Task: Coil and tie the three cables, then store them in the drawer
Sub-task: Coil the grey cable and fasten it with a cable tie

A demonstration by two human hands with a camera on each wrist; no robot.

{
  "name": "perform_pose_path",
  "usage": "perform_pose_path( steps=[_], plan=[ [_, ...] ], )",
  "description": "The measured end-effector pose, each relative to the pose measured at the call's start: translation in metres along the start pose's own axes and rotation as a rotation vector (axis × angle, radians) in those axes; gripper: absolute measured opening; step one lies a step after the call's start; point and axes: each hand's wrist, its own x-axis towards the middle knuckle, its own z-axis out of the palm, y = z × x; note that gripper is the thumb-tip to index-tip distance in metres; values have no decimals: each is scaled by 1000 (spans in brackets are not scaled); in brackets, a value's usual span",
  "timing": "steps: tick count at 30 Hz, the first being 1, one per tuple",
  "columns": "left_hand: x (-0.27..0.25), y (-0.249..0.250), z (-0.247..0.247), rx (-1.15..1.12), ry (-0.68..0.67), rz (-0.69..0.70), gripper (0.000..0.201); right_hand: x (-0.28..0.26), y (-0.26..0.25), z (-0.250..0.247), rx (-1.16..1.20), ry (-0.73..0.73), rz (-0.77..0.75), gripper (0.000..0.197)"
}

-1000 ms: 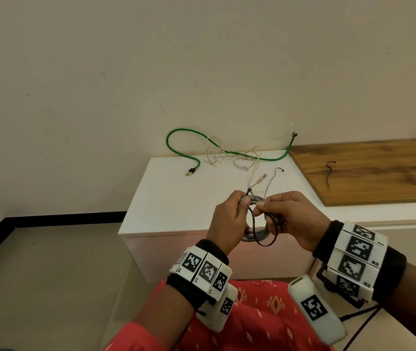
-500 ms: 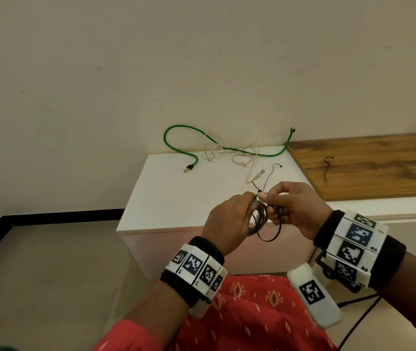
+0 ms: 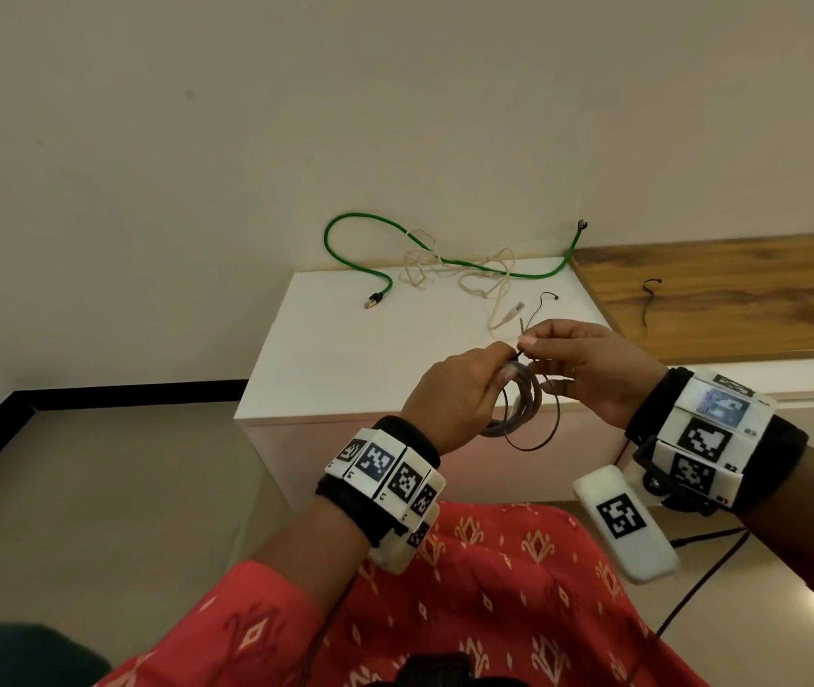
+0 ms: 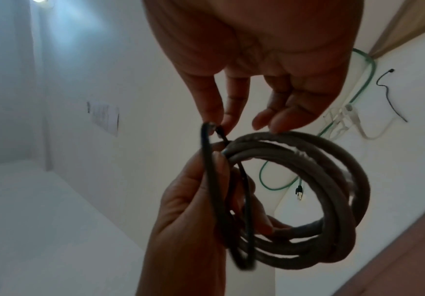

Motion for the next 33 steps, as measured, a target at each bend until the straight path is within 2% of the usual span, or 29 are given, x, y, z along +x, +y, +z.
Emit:
perform_pose_path(
  steps=[7, 11, 14, 16, 19, 21, 23, 24, 26, 30, 33],
  plan=[
    [0, 4, -5, -95, -12, 52, 37, 5, -2, -5, 171, -29, 52, 14],
    [-2, 6, -6, -117, -5, 83, 37, 4, -3, -5, 175, -82, 107, 18],
    [-3, 4, -7, -137, -16, 70, 36, 4, -2, -3, 161, -69, 100, 17],
    [-5, 5, -5, -119, -63, 85, 36, 6, -2, -5, 216, 20, 79, 19],
    [-18, 13, 5, -84, -183, 147, 37, 12, -12, -23, 314, 255, 34, 22],
    [-25, 15, 11, -140, -189, 140, 38, 13, -20, -40, 348, 408, -39, 24],
    [-24, 11, 10, -198, -146, 72, 37, 12, -24, -52, 400, 496, -125, 23],
    [-21, 8, 8, -210, -118, 40, 37, 12, -25, -52, 416, 482, -152, 20],
    [-16, 4, 2, -227, -79, -11, 38, 13, -25, -45, 373, 358, -128, 12],
    [-13, 4, -1, -283, -35, -106, 38, 8, -11, -16, 86, 36, 63, 32],
    [-14, 6, 0, -335, -6, -151, 38, 1, -2, -3, 61, -89, 24, 22]
  ],
)
